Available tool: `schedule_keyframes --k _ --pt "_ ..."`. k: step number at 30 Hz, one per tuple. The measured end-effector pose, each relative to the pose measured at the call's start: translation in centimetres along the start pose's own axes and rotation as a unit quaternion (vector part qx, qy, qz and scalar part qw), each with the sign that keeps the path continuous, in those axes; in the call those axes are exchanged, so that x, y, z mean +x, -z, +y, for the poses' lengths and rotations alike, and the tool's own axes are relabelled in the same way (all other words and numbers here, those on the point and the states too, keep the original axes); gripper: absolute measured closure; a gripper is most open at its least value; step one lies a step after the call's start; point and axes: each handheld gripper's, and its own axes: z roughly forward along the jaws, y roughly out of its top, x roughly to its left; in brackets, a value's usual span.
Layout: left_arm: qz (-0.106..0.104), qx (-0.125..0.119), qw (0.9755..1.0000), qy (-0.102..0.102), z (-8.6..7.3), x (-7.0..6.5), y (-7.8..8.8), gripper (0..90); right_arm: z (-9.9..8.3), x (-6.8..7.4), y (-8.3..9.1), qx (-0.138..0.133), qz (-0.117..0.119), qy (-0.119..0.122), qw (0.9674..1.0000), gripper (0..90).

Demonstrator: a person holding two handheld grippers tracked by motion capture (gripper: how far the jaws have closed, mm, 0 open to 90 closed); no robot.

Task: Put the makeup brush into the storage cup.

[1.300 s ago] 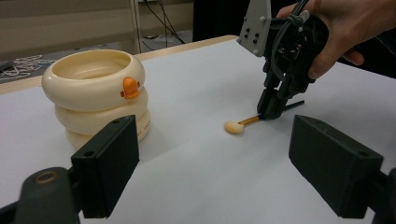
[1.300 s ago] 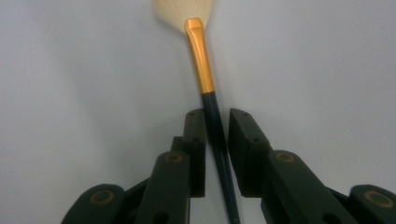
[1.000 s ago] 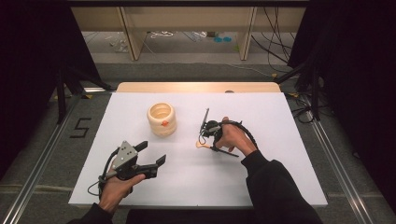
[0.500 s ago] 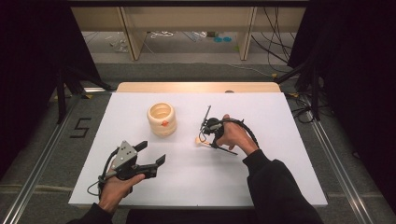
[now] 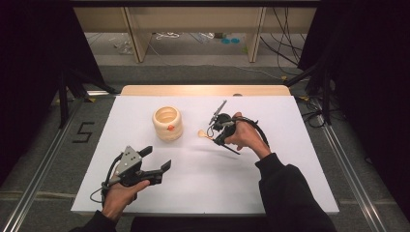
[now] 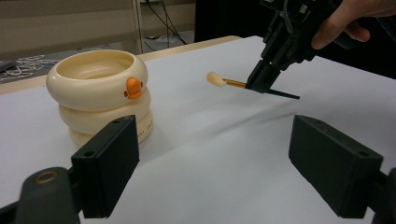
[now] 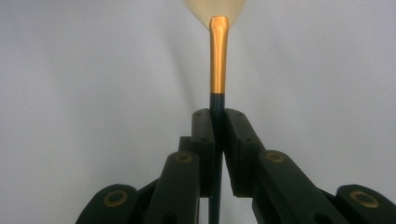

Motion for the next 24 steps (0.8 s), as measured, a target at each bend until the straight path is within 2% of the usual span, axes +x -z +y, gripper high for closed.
schedule_keyframes --k 7,8,11,13,18,20,24 --pt "0.000 0.000 1.0000 0.001 0.0 0.0 0.0 16.0 0.1 -0.1 0.3 -0.025 -0.001 -0.005 0.9997 83.0" --pt "0.000 0.000 1.0000 0.001 0.0 0.0 0.0 15.9 0.1 -0.1 0.4 -0.036 0.000 -0.005 0.9993 82.9" --pt "0.000 -0.001 1.0000 0.002 0.0 0.0 0.0 16.0 0.2 -0.1 0.5 -0.044 0.004 -0.005 0.9990 82.9" --pt "0.000 0.001 1.0000 0.001 0.0 0.0 0.0 15.9 0.3 0.0 0.6 -0.059 0.006 -0.013 0.9981 83.0" --pt "0.001 0.004 1.0000 0.000 0.0 -0.1 0.0 15.9 0.3 -0.2 1.4 -0.116 0.019 -0.019 0.9929 83.0" --pt "0.000 0.001 1.0000 0.002 -0.1 -0.1 0.0 15.9 0.3 -0.2 1.8 -0.138 0.024 -0.024 0.9898 83.0" --pt "-0.001 0.003 1.0000 0.005 -0.1 -0.1 -0.1 16.0 0.2 -0.2 2.6 -0.185 0.029 -0.036 0.9816 83.0"
